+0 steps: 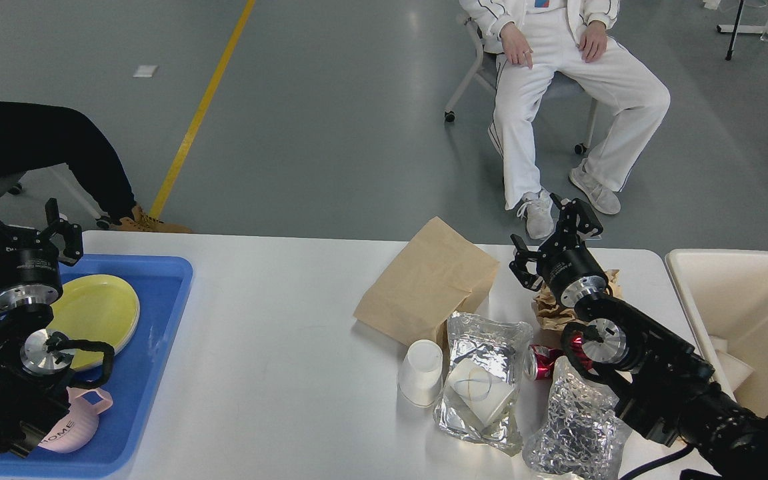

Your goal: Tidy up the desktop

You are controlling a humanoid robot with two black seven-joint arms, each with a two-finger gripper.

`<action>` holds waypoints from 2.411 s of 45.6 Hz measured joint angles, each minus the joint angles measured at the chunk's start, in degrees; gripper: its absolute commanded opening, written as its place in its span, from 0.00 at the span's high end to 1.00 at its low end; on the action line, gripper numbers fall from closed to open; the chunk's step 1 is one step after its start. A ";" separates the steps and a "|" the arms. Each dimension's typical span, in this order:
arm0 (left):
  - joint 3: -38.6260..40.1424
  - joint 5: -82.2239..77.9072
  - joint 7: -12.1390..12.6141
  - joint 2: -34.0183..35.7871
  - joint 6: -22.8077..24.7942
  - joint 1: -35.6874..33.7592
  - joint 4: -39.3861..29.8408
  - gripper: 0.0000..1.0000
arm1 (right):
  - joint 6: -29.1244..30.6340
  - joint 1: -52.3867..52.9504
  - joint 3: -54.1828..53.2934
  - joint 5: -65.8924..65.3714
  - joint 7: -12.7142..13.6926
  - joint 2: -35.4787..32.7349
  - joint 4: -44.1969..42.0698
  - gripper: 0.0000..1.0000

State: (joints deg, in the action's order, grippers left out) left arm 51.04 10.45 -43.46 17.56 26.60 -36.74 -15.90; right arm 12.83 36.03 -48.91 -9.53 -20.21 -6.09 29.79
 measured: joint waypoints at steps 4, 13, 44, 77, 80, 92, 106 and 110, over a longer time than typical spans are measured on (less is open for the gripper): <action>-0.03 -0.07 -1.59 -0.56 0.09 0.08 0.00 0.04 | 0.00 0.00 0.01 0.00 0.00 0.02 0.00 0.00; -0.07 -0.08 -2.32 -0.77 0.19 0.09 0.00 0.04 | 0.00 0.00 0.02 0.00 0.00 -0.01 0.00 0.00; -0.07 -0.08 -2.33 -0.77 0.14 0.10 0.00 0.04 | 0.00 0.00 0.01 0.04 0.00 -0.02 0.00 0.00; -0.81 -0.30 -1.69 -2.30 2.59 0.19 -0.01 0.04 | 0.00 0.00 0.07 0.01 0.00 0.03 0.00 0.00; -0.94 -0.30 -1.54 -2.41 3.00 0.19 -0.01 0.04 | 0.00 0.09 0.23 0.01 0.15 0.03 0.06 0.00; -0.95 -0.30 3.75 -2.26 3.70 0.02 -0.01 0.04 | 0.14 0.63 0.36 0.02 0.62 -1.29 0.58 0.00; -0.03 -0.01 12.09 -2.26 7.07 -0.01 -0.01 0.04 | 0.10 2.12 -0.04 0.91 0.62 -4.56 0.35 0.00; 0.19 0.22 12.15 -2.30 7.65 0.09 0.00 0.04 | 0.09 2.43 -0.04 2.48 0.62 -4.71 0.22 0.00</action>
State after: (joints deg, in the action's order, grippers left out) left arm 51.23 10.67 -31.31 15.26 34.25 -36.66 -15.91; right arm 12.92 38.46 -48.95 -7.06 -19.59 -10.81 30.02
